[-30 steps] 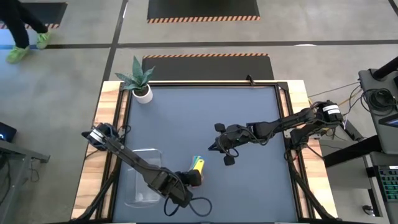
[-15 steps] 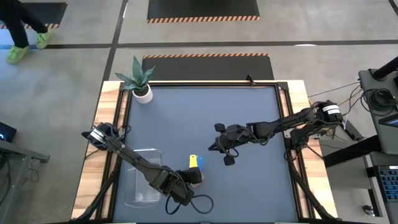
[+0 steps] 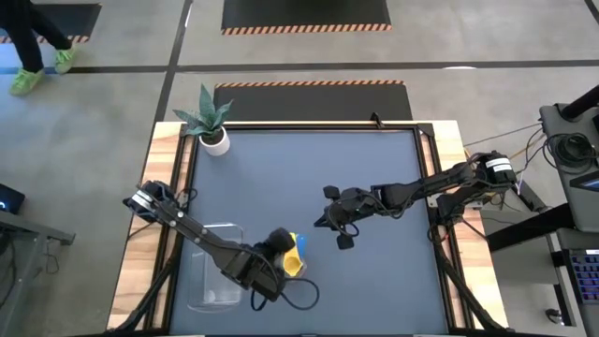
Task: Nest measuring cups in basket
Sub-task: Stack the yellow measuring cup on top of the blue measuring cup
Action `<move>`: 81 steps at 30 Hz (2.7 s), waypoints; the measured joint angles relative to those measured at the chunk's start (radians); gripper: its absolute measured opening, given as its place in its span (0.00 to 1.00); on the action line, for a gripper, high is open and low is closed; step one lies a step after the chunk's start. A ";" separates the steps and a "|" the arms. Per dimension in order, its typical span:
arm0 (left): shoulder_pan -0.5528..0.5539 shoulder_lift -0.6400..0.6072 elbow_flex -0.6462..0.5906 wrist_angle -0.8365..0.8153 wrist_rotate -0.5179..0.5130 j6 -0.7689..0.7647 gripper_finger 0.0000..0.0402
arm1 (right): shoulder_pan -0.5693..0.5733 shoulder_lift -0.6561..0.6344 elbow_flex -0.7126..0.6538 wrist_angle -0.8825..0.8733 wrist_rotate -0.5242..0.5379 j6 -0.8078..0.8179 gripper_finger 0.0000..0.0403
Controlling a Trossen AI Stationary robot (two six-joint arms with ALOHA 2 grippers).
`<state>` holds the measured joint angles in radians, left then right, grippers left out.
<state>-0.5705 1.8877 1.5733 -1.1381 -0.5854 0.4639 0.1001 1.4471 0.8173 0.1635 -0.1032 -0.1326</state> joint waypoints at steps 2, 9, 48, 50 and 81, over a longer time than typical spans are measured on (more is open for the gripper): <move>0.000 0.000 -0.007 0.010 -0.044 -0.070 0.00 | 0.005 -0.001 0.000 -0.002 0.000 0.019 0.02; 0.003 -0.015 -0.109 0.164 -0.053 -0.092 0.00 | 0.049 -0.002 0.044 -0.113 -0.002 0.064 0.02; 0.031 -0.122 -0.439 0.625 -0.015 -0.084 0.00 | 0.087 0.283 0.122 0.022 0.002 0.088 0.02; 0.035 -0.122 -0.447 0.644 -0.008 -0.085 0.00 | 0.087 0.283 0.122 0.028 0.002 0.088 0.02; 0.054 -0.122 -0.458 0.724 0.000 -0.058 0.00 | 0.087 0.283 0.122 0.108 0.050 0.035 0.02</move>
<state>-0.5167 1.7660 1.1156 -0.4141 -0.5854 0.4057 0.1871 1.7298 0.9398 0.2712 -0.0534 -0.0975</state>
